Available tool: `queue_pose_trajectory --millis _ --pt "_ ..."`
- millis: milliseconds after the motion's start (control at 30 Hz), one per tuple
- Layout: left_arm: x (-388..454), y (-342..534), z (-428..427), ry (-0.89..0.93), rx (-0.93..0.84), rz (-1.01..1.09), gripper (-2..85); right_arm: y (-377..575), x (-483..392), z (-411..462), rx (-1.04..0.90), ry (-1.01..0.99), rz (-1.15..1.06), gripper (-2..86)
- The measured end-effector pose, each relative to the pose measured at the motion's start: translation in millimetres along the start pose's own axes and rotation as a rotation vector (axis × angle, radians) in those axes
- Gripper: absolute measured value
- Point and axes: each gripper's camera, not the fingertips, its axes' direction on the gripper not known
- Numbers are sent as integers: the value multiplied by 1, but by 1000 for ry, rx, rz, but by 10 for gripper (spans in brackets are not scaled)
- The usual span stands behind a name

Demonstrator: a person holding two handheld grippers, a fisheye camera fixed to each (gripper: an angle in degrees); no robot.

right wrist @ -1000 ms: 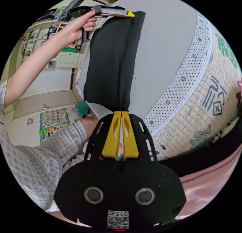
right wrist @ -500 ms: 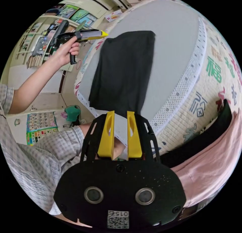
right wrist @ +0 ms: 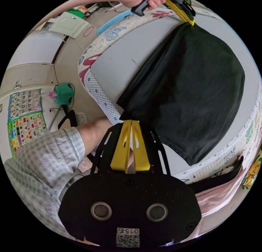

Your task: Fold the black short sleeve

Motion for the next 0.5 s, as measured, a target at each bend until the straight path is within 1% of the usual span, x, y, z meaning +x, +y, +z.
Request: queue_pose_trajectory --millis 133,233,267,333,400,500 --pt "-9 -2 -7 1 13 76 -6 1 -8 -20 100 -156 32 2" --pt "-22 -3 -7 41 3 76 -8 -5 -18 -26 117 -86 35 25" --pt "-25 -3 -6 41 1 76 -8 -7 -19 -24 112 -86 43 33" --pt "-35 -1 -1 37 -9 78 -8 -18 -16 -8 47 -135 98 76" --pt "-43 1 1 45 -10 78 -8 -25 -19 0 29 -185 106 73" --pt "-57 5 2 68 -9 72 -7 -31 -29 1 9 -88 108 28"
